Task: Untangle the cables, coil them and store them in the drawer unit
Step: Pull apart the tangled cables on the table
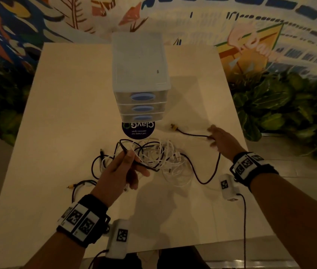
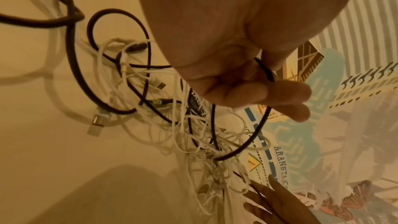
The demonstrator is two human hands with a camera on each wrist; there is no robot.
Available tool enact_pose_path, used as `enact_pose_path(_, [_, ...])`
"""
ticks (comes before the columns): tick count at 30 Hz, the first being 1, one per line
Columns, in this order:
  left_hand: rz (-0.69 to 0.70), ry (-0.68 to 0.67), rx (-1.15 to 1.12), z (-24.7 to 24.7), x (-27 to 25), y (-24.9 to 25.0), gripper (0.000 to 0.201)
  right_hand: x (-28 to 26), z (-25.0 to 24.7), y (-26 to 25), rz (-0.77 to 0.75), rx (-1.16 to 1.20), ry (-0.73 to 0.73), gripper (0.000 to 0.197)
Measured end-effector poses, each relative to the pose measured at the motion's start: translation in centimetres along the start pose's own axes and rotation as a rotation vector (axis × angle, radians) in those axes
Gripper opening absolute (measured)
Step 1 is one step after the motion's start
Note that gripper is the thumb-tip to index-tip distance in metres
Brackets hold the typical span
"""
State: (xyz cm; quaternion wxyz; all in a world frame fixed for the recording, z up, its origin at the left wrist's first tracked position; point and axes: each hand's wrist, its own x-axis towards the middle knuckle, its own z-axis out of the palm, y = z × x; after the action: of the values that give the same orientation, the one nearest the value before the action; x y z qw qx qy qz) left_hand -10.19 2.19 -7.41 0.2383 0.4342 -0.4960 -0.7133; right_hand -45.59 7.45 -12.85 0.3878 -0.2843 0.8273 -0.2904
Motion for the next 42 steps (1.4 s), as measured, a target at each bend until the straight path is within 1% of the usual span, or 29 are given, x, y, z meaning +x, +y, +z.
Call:
enact_pose_path(1, [0.004,0.006,-0.012,0.0,0.0,0.1,0.045,-0.2,-0.8,-0.4,-0.04,-0.041,0.083,0.056])
enact_pose_path(2, [0.009,0.01,-0.019,-0.1,-0.1,0.2,0.045,-0.7,-1.6,-1.0,-0.111,-0.064,0.181,0.058])
enact_pose_path(3, [0.015,0.011,-0.023,-0.1,-0.1,0.3,0.045,-1.8,-2.4,-2.1,-0.197,-0.064,0.281,0.05])
enact_pose_path(4, [0.022,0.011,-0.029,-0.2,-0.1,0.3,0.045,-3.1,-2.9,-3.1,-0.301,-0.082,0.371,0.033])
enact_pose_path(5, [0.028,0.014,-0.037,-0.2,-0.1,0.3,0.044,-5.0,-2.9,-4.4,-0.412,-0.124,0.405,0.016])
enact_pose_path(6, [0.029,0.017,-0.048,-0.3,-0.1,0.3,0.043,-7.2,-2.2,-5.6,-0.526,-0.161,0.383,0.012])
enact_pose_path(7, [0.026,0.018,-0.063,-0.3,0.0,0.2,0.043,-9.5,-1.0,-6.6,-0.632,-0.174,0.322,0.018])
enact_pose_path(8, [0.018,0.015,-0.084,-0.3,0.1,0.1,0.043,-11.7,0.8,-7.0,-0.71,-0.165,0.225,0.021])
enact_pose_path(9, [0.007,0.008,-0.11,-0.2,0.1,0.0,0.043,-13.5,2.7,-6.9,-0.756,-0.169,0.117,0.023])
enact_pose_path(11, [-0.009,-0.023,-0.156,-0.2,0.3,-0.1,0.041,-15.7,6.7,-6.2,-0.749,-0.233,-0.054,0.035])
enact_pose_path(12, [-0.009,-0.045,-0.172,-0.2,0.3,-0.1,0.042,-16.0,8.5,-5.8,-0.709,-0.274,-0.106,0.041])
enact_pose_path(13, [-0.002,-0.065,-0.175,-0.3,0.4,-0.2,0.042,-15.8,10.0,-5.2,-0.667,-0.296,-0.136,0.043])
enact_pose_path(14, [0.011,-0.072,-0.165,-0.3,0.4,-0.2,0.042,-15.4,11.1,-4.6,-0.635,-0.304,-0.147,0.039])
enact_pose_path(16, [0.037,-0.041,-0.142,-0.4,0.6,-0.1,0.041,-14.3,12.3,-3.6,-0.613,-0.342,-0.126,0.027])
enact_pose_path(17, [0.045,-0.026,-0.163,-0.4,0.7,-0.1,0.042,-13.8,12.5,-3.2,-0.621,-0.377,-0.101,0.025])
enact_pose_path(18, [0.04,-0.015,-0.215,-0.4,0.8,0.0,0.041,-13.3,12.5,-2.8,-0.634,-0.413,-0.079,0.026])
enact_pose_path(21, [-0.022,0.023,-0.38,-0.1,0.8,0.7,0.031,-12.7,11.4,-2.3,-0.712,-0.525,-0.018,0.033])
enact_pose_path(22, [-0.031,0.041,-0.416,0.0,0.8,0.9,0.031,-12.5,11.0,-2.2,-0.734,-0.569,-0.007,0.034])
enact_pose_path(24, [-0.016,0.061,-0.475,0.3,0.8,1.5,0.033,-12.1,10.3,-1.9,-0.743,-0.622,-0.004,0.035])
enact_pose_path(26, [0.024,0.091,-0.503,0.6,0.8,2.0,0.033,-11.7,9.8,-1.8,-0.739,-0.624,-0.006,0.035])
enact_pose_path(28, [0.081,0.096,-0.444,0.5,1.0,1.8,0.034,-11.5,9.4,-1.9,-0.764,-0.625,0.006,0.038])
enact_pose_path(30, [0.137,0.022,-0.305,0.2,1.2,1.1,0.037,-11.6,9.0,-2.5,-0.8,-0.612,0.033,0.041])
enact_pose_path(31, [0.157,-0.028,-0.211,0.3,1.2,0.8,0.034,-11.6,8.8,-2.8,-0.818,-0.598,0.052,0.04])
enact_pose_path(33, [0.163,-0.11,0.02,1.1,0.8,0.4,0.027,-11.8,8.4,-3.3,-0.868,-0.593,0.09,0.035])
enact_pose_path(34, [0.153,-0.135,0.138,1.6,0.7,0.3,0.027,-11.9,8.3,-3.4,-0.892,-0.605,0.104,0.03])
enact_pose_path(36, [0.159,-0.152,0.289,2.6,0.4,0.2,0.024,-12.2,8.3,-3.2,-0.923,-0.633,0.117,0.024])
enact_pose_path(39, [0.218,-0.102,0.419,2.8,0.2,0.3,0.014,-13.1,8.5,-2.8,-0.915,-0.585,0.108,0.026])
enact_pose_path(41, [0.243,-0.086,0.393,2.9,-0.1,0.5,0.01,-13.4,8.5,-2.3,-0.899,-0.534,0.073,0.024])
enact_pose_path(42, [0.256,-0.087,0.335,3.1,-0.4,0.9,0.007,-13.5,8.5,-2.1,-0.881,-0.534,0.038,0.024])
